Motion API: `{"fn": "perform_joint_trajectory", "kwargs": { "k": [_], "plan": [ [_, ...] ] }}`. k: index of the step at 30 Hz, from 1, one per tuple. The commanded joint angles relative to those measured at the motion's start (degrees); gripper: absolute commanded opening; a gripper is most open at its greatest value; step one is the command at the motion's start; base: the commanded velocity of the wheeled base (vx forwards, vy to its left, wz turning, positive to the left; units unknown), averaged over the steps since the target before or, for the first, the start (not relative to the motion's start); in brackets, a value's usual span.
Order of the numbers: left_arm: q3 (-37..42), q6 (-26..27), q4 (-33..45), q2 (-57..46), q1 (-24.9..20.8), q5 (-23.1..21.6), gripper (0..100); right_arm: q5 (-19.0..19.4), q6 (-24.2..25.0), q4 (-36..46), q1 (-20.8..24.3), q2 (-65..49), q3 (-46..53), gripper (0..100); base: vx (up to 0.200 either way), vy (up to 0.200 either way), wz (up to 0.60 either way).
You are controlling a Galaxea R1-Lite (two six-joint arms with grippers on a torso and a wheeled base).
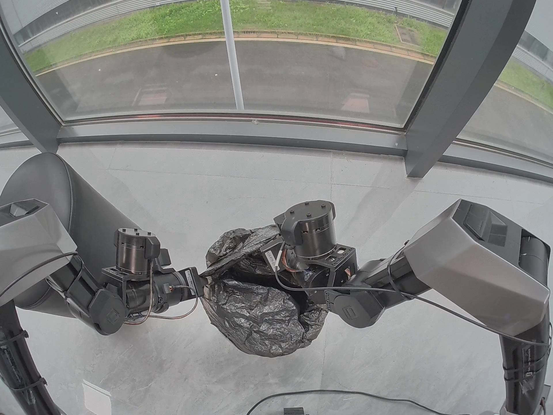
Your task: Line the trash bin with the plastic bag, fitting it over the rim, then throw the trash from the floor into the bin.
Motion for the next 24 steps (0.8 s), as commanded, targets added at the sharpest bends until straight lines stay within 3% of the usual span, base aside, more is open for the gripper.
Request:
{"fn": "perform_joint_trajectory", "kwargs": {
  "k": [1,24],
  "plan": [
    [-0.13,-0.03,-0.18,1.37,0.95,0.01,0,-0.01,-0.12,-0.05,-0.36,2.07,-1.78,0,0.000,0.000,0.00],
    [-1.09,-0.12,-3.17,4.71,1.48,0.01,0,0.07,-1.79,-0.05,-2.91,5.68,-5.83,0,0.000,0.000,0.00]
  ]
}}
